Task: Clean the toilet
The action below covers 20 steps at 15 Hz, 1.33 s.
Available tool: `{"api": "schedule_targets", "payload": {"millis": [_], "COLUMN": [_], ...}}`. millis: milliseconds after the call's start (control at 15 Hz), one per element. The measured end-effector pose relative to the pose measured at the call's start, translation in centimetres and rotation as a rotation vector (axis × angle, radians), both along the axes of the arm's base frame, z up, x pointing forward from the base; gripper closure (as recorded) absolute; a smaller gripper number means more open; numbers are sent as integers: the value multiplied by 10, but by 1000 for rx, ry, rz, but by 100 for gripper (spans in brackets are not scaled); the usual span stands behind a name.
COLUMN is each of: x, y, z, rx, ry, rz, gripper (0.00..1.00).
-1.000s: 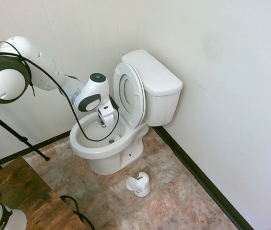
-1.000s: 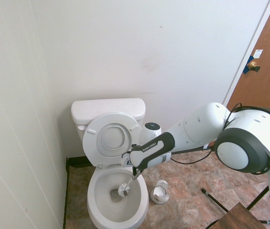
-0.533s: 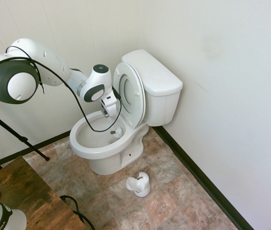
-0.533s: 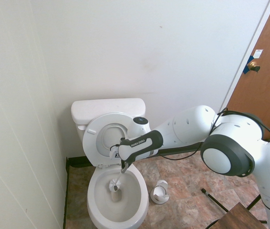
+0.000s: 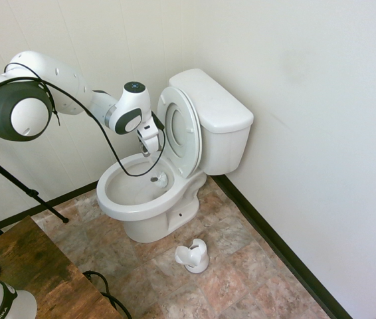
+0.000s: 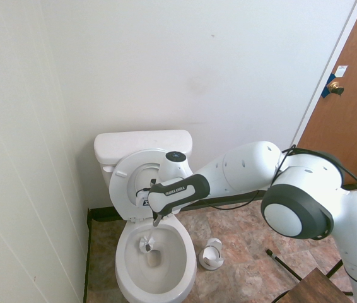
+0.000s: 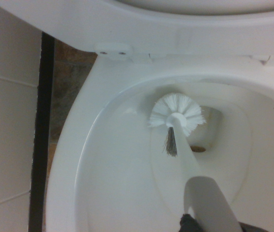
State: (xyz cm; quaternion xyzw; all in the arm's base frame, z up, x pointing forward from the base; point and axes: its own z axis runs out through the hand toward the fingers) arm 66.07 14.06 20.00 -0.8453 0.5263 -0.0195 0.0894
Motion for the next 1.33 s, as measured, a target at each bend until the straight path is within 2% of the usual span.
{"api": "schedule_targets", "payload": {"millis": [267, 467, 667, 933, 1133, 1333], "x": [-45, -82, -111, -155, -162, -146], "y": [-14, -44, -93, -172, -223, -262], "z": [57, 103, 160, 232, 234, 204], "rx": [-13, -4, 23, 43, 30, 14], "ry": [-5, -46, -105, -111, -93, -40], "rz": [18, 4, -47, -163, -249, -310], "gripper": [100, 100, 100, 100, 100, 100]}}
